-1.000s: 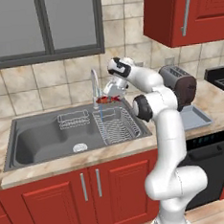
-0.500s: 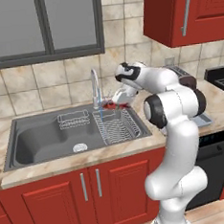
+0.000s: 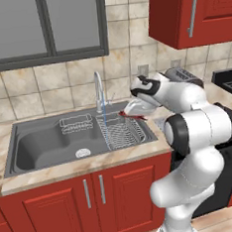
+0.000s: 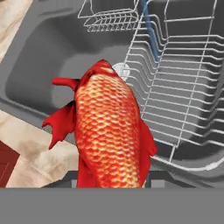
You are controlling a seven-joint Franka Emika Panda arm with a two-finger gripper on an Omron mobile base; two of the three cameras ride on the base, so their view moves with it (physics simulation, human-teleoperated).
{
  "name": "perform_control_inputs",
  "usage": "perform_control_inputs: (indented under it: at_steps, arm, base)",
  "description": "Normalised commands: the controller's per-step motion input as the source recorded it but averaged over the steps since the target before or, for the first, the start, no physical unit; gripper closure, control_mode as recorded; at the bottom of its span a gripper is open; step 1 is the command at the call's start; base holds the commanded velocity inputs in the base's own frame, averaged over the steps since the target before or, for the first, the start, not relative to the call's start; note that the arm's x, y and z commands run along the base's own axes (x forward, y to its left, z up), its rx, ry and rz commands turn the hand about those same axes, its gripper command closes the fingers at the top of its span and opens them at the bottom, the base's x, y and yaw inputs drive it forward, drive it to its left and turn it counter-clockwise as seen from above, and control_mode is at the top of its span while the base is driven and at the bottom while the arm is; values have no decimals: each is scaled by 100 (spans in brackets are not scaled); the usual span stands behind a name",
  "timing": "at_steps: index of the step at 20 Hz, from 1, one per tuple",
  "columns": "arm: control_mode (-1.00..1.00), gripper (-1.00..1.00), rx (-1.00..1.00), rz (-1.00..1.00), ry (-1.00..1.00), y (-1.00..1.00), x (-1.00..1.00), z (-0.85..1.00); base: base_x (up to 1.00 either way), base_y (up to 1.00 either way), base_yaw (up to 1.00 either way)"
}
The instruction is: Take the fish out of the fridge, briefly rinse it in the sink, and place it on the tray next to the sink.
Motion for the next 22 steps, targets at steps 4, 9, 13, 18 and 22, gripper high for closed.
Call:
perform_control_inputs:
  at_steps: [4, 9, 13, 18, 22]
  arm:
    - [-100, 100, 1, -69, 12, -53, -55, 52]
    - [-100, 100, 0, -74, 21, -54, -13, 36]
    - [-100, 100, -3, -71, 33, -69, 0, 17]
    - [-100, 100, -1, -59, 26, -94, 0, 0]
    - [-100, 100, -1, -31, 11, -100, 0, 0]
  base:
    - [0, 0, 0]
    - [0, 0, 0]
    - [0, 0, 0]
    - [0, 0, 0]
    - [0, 0, 0]
